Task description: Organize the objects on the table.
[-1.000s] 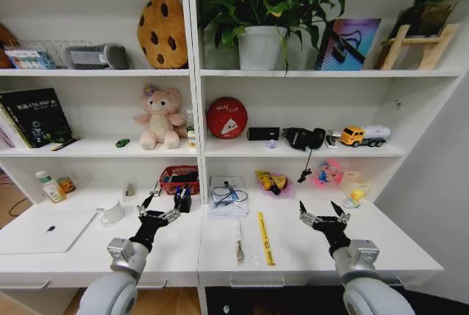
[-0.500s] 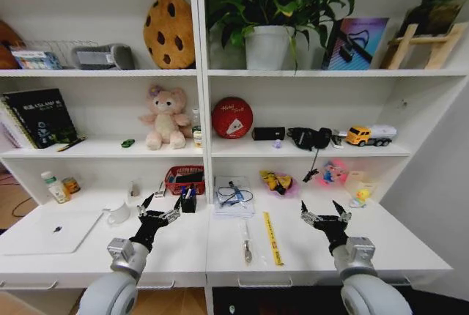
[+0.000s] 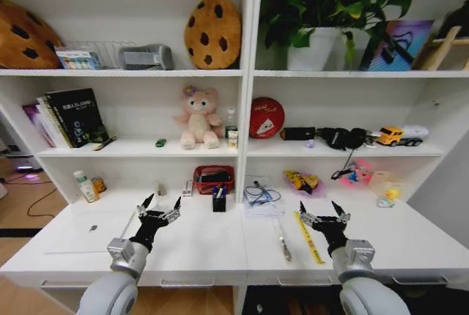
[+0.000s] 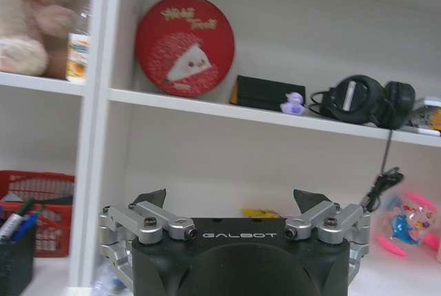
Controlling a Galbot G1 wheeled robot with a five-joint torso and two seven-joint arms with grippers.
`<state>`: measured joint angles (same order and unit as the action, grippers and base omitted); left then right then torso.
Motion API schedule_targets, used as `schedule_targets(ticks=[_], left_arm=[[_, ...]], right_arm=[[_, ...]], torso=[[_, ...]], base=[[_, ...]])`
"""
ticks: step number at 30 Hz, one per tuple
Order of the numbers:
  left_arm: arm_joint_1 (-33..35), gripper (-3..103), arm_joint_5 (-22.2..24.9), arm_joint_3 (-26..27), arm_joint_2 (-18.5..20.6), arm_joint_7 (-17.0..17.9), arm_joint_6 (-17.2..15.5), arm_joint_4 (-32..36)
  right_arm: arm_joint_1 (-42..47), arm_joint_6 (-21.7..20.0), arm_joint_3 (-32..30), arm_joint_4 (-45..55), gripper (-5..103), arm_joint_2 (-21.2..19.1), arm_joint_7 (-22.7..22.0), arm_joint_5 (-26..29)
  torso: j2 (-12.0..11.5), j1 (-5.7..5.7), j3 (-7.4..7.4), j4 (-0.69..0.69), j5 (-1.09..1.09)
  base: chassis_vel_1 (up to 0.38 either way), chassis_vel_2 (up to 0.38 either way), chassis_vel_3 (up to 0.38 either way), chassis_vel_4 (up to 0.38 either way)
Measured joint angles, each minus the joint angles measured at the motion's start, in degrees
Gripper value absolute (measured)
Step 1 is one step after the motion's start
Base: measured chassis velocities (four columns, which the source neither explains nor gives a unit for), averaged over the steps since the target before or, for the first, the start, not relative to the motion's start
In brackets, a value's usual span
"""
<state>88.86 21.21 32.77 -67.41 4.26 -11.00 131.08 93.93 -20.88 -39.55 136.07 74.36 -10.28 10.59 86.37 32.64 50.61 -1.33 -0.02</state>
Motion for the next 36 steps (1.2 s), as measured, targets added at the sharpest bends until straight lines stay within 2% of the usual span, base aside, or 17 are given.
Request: schedule_targets(ticks=[3, 7, 9, 12, 16, 17, 18, 19, 21, 23, 24, 25, 28, 30, 31, 34, 36], left_arm=[[0.0, 100, 0.0, 0.0, 0.0, 0.0, 0.0, 0.0], [0.0, 100, 0.0, 0.01, 0.0, 0.01, 0.0, 0.0], [0.0, 100, 0.0, 0.01, 0.0, 0.02, 0.0, 0.0], [0.0, 100, 0.0, 0.01, 0.01, 0.0, 0.0, 0.0], [0.0, 100, 0.0, 0.0, 0.0, -0.01, 0.0, 0.01], [0.0, 100, 0.0, 0.01, 0.0, 0.03, 0.0, -0.01], [0.0, 100, 0.0, 0.01, 0.0, 0.03, 0.0, -0.01], [0.0, 100, 0.0, 0.0, 0.0, 0.01, 0.0, 0.0], [0.0, 100, 0.0, 0.0, 0.0, -0.02, 0.0, 0.0], [0.0, 100, 0.0, 0.01, 0.0, 0.0, 0.0, 0.0], [0.0, 100, 0.0, 0.01, 0.0, 0.0, 0.0, 0.0], [0.0, 100, 0.0, 0.02, 0.01, 0.03, 0.0, 0.0], [0.0, 100, 0.0, 0.02, 0.01, 0.09, 0.0, -0.01], [0.0, 100, 0.0, 0.01, 0.01, 0.07, 0.0, 0.0], [0.0, 100, 0.0, 0.02, 0.01, 0.08, 0.0, 0.0], [0.0, 100, 0.0, 0.02, 0.01, 0.08, 0.0, 0.0], [0.0, 100, 0.0, 0.01, 0.01, 0.08, 0.0, -0.01]], right_arm=[[0.38, 0.04, 0.03, 0.13, 100, 0.26, 0.02, -0.36], [1.16, 0.25, 0.08, 0.57, 100, 0.62, 0.08, -0.86], [1.41, 0.27, 0.08, 0.74, 100, 0.69, 0.1, -0.92], [1.68, 0.3, 0.07, 0.96, 100, 0.73, 0.11, -1.05], [1.95, 0.45, 0.08, 1.03, 100, 0.8, 0.11, -1.1], [2.04, 0.86, 0.11, 1.05, 100, 0.85, 0.11, -1.11], [2.04, 0.86, 0.11, 1.05, 100, 0.85, 0.11, -1.11], [2.06, 0.97, 0.12, 1.02, 100, 0.86, 0.12, -1.14], [2.11, 1.01, 0.12, 0.97, 100, 0.88, 0.21, -1.13], [2.05, 2.3, 0.23, 0.73, 100, 0.87, 0.59, -0.74], [2.05, 2.3, 0.23, 0.73, 100, 0.87, 0.59, -0.74], [1.8, 3.47, 0.46, 0.19, 100, 0.87, 0.56, -0.5], [1.82, 3.95, 0.58, 0.08, 100, 0.91, 0.41, 0.1], [1.93, 3.97, 0.6, 0.08, 100, 0.97, 0.31, 0.5], [1.96, 4.0, 0.62, 0.06, 100, 1.02, 0.26, 0.77], [1.92, 4.15, 0.63, -0.04, 100, 1.03, 0.3, 0.9], [1.89, 4.26, 0.63, -0.18, 100, 1.03, 0.34, 0.91]], torso=[[-0.01, 0.03, 0.02, 0.02, 0.05], [0.0, 0.01, 0.01, 0.0, -0.04], [-0.02, 0.03, 0.02, 0.01, 0.06], [0.0, 0.0, 0.0, 0.0, -0.05], [-0.01, 0.01, 0.01, 0.0, 0.07], [0.0, 0.0, 0.0, 0.0, -0.1], [0.0, 0.0, 0.0, 0.0, -0.1], [-0.01, 0.02, 0.02, 0.0, 0.04], [-0.01, 0.03, 0.03, 0.01, 0.09], [0.0, 0.0, 0.01, 0.0, -0.08], [0.0, 0.0, 0.01, 0.0, -0.08], [-0.01, 0.02, 0.02, 0.03, 0.1], [0.0, 0.01, 0.01, -0.01, -0.08], [0.01, 0.0, 0.0, -0.03, -0.05], [0.01, 0.0, 0.0, 0.01, 0.05], [-0.01, 0.02, 0.02, 0.05, 0.02], [-0.02, 0.03, 0.02, 0.02, -0.01]], base=[[0.368, 0.372, -0.365, -0.36], [0.332, 0.38, -0.369, -0.35], [0.399, 0.387, -0.375, -0.352], [0.336, 0.335, -0.353, -0.347], [0.343, 0.341, -0.354, -0.349], [0.34, 0.331, -0.334, -0.351], [0.34, 0.331, -0.334, -0.351], [0.357, 0.331, -0.386, -0.349], [0.365, 0.381, -0.331, -0.361], [0.306, 0.323, -0.307, -0.339], [0.306, 0.294, -0.283, -0.318], [0.319, 0.257, -0.261, -0.292], [0.178, 0.187, -0.212, -0.188], [0.147, 0.029, -0.086, -0.121], [0.078, 0.032, 0.001, -0.009], [0.0, 0.002, 0.019, 0.002], [-0.077, -0.025, 0.048, 0.033]])
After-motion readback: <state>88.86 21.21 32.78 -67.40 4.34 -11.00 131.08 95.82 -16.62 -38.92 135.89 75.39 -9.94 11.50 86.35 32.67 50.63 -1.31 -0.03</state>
